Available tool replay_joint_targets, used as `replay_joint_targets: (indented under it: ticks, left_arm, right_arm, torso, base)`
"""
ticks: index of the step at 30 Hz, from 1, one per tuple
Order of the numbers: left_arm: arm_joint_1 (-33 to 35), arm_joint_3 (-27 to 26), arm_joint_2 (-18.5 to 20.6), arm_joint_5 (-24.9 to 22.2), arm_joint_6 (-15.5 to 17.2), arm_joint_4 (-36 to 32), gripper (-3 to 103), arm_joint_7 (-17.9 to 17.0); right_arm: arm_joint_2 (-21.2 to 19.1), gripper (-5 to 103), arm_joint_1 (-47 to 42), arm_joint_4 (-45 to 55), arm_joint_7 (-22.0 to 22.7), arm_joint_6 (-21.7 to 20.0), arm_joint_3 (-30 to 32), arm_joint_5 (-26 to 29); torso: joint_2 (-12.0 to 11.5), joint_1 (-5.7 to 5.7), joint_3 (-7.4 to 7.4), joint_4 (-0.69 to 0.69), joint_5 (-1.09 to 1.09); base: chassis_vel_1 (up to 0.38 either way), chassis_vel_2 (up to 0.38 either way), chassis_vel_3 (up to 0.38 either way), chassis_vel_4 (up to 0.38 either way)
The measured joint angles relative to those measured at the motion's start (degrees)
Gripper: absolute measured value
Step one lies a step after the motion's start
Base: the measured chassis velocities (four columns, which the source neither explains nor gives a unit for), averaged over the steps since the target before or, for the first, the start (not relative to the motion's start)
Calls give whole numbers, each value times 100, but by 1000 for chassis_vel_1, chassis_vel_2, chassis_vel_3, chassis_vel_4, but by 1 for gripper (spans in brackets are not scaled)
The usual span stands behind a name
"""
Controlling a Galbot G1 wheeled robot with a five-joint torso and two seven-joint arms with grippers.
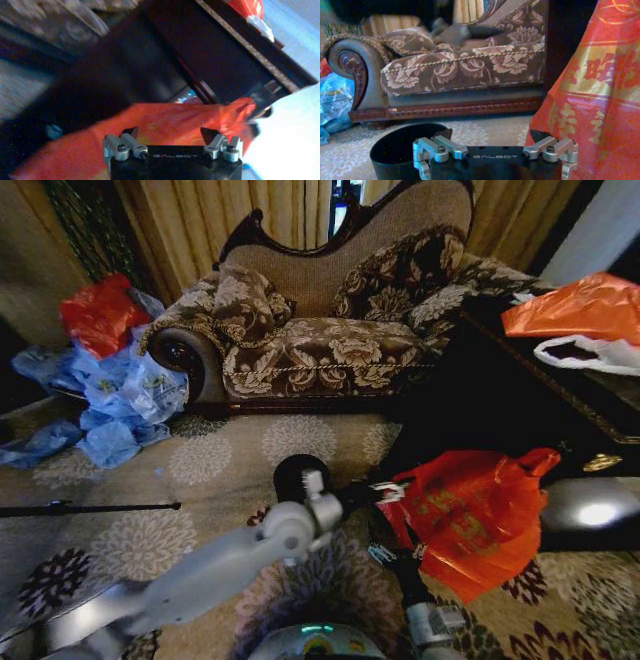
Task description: Place a garbage bag over the trash bin.
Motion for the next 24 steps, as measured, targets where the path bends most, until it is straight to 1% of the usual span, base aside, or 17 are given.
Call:
replay_joint_targets:
  ticks: [2, 3, 5, 7, 8, 10, 12, 16, 18, 20, 21, 24]
  left_arm:
    - [-208, 104, -335, -340, -2, 97, 81, -150]
    - [-208, 104, -335, -340, -2, 97, 81, -150]
    - [-357, 125, -602, -683, -3, 151, 74, -253]
    - [-377, 125, -638, -737, -3, 157, 74, -271]
    - [-447, 134, -759, -864, -3, 195, 76, -316]
    - [-518, 178, -902, -900, -2, 262, 78, -332]
    - [-550, 199, -972, -922, -1, 294, 76, -340]
    - [-604, 251, -1249, -1010, 1, 432, 73, -382]
    - [-605, 251, -1289, -1025, 0, 455, 72, -389]
    - [-605, 251, -1446, -941, 12, 575, 71, -396]
    - [-605, 251, -1446, -941, 12, 575, 71, -396]
    - [-610, 213, -1760, -927, 38, 749, 69, -416]
  right_arm:
    - [-29, 100, 5, -18, 22, -4, 37, 31]
    - [-29, 100, 5, -18, 22, -4, 37, 31]
    - [-38, 100, 0, -21, 47, -5, 49, 50]
    - [-41, 100, -1, -21, 51, -5, 49, 53]
    - [-49, 100, -1, -24, 60, -4, 52, 59]
    - [-61, 100, 4, -28, 65, -5, 59, 71]
    - [-67, 100, 9, -30, 68, -6, 63, 76]
    - [-86, 100, 14, -30, 82, -16, 83, 98]
    - [-88, 100, 13, -31, 84, -16, 87, 101]
    - [-93, 100, 12, -48, 99, -9, 106, 106]
    - [-93, 100, 12, -48, 99, -9, 106, 106]
    - [-97, 100, 31, -58, 130, -3, 121, 112]
  torso:
    - [0, 0, 0, -1, 0]
    - [0, 0, 0, -1, 0]
    - [0, 0, 0, 0, -1]
    - [0, 0, 0, 0, -1]
    - [0, 0, 0, 0, 0]
    - [0, 0, 0, 1, -1]
    - [0, 0, 0, 0, -2]
    - [0, 0, 0, 0, -1]
    - [0, 0, 0, 0, -1]
    - [0, 0, 0, 0, -1]
    - [0, 0, 0, 0, -1]
    - [0, 0, 0, 0, -2]
  base:
    - [0, 0, 0, 0]
    - [0, 0, 0, 0]
    - [0, 0, 0, 0]
    - [0, 0, 0, 0]
    - [0, 0, 0, 0]
    - [0, 0, 0, 0]
    - [0, 0, 0, 0]
    - [0, 0, 0, 0]
    - [0, 0, 0, 0]
    - [0, 0, 0, 0]
    - [0, 0, 0, 0]
    - [0, 0, 0, 0]
